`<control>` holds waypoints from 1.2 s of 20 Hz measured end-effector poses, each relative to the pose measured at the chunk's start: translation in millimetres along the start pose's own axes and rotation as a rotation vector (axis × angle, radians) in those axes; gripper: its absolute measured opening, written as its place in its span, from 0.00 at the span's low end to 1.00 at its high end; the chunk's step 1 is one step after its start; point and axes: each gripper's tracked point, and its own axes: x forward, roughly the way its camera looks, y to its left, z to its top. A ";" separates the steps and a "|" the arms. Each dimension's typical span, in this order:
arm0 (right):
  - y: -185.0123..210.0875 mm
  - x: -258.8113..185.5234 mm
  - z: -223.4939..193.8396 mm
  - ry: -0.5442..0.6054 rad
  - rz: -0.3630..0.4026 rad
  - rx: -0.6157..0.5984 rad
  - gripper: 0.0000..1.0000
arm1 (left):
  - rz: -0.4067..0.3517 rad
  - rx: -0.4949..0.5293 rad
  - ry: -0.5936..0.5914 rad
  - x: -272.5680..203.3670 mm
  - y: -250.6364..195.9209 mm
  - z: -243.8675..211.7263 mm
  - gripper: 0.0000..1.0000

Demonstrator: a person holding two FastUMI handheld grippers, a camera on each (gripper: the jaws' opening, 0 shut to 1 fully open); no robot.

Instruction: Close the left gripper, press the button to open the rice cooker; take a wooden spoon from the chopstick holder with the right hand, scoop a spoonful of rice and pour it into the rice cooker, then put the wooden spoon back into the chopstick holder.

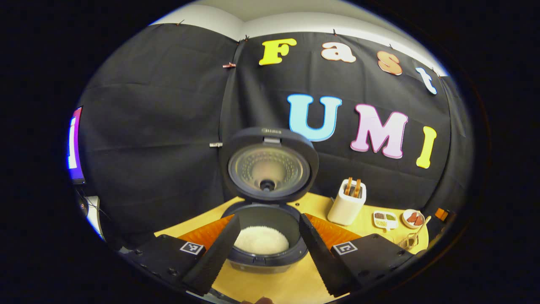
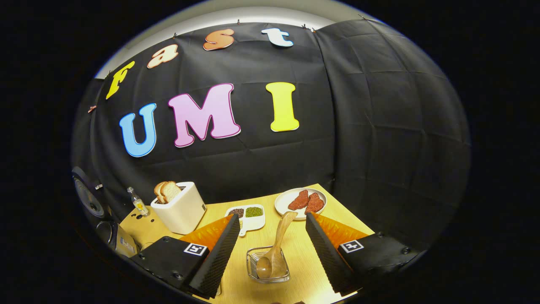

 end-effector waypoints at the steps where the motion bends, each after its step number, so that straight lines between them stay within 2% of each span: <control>1: -2.0 8.8 -6.9 0.023 -0.001 0.007 0.98 | 0.004 -0.003 0.031 -4.1 -1.4 -12.6 0.95; 8: -12.1 79.2 -78.5 0.269 0.006 0.052 0.98 | 0.035 -0.014 0.160 -24.0 -15.6 -74.4 0.95; 10: -17.1 94.0 -88.4 0.296 0.005 0.060 0.98 | 0.048 0.012 0.197 -25.8 -17.8 -89.5 0.95; 15: -31.4 112.4 -119.0 0.410 -0.022 0.155 0.95 | 0.047 0.022 0.225 -30.9 -26.4 -99.1 0.95; 16: -28.8 115.5 -121.5 0.421 -0.018 0.183 0.92 | 0.050 0.015 0.224 -31.5 -26.6 -98.2 0.96; 17: -25.1 114.0 -119.2 0.422 -0.011 0.193 0.81 | 0.055 0.009 0.226 -32.3 -27.3 -99.6 0.93; 18: -21.9 115.1 -118.2 0.416 -0.003 0.186 0.77 | 0.059 0.003 0.227 -33.0 -28.3 -100.3 0.93; 21: -12.3 115.9 -109.3 0.379 0.016 0.132 0.49 | 0.058 -0.004 0.228 -35.2 -30.3 -102.4 0.96; 22: -9.5 117.3 -106.8 0.368 0.027 0.124 0.45 | 0.058 -0.002 0.232 -36.9 -29.9 -103.9 0.95; 23: -9.3 114.8 -104.2 0.360 0.024 0.108 0.32 | 0.058 0.001 0.236 -39.0 -30.1 -105.8 0.95; 24: -7.1 113.3 -101.8 0.357 0.030 0.100 0.26 | 0.056 0.002 0.236 -40.5 -31.7 -106.7 0.96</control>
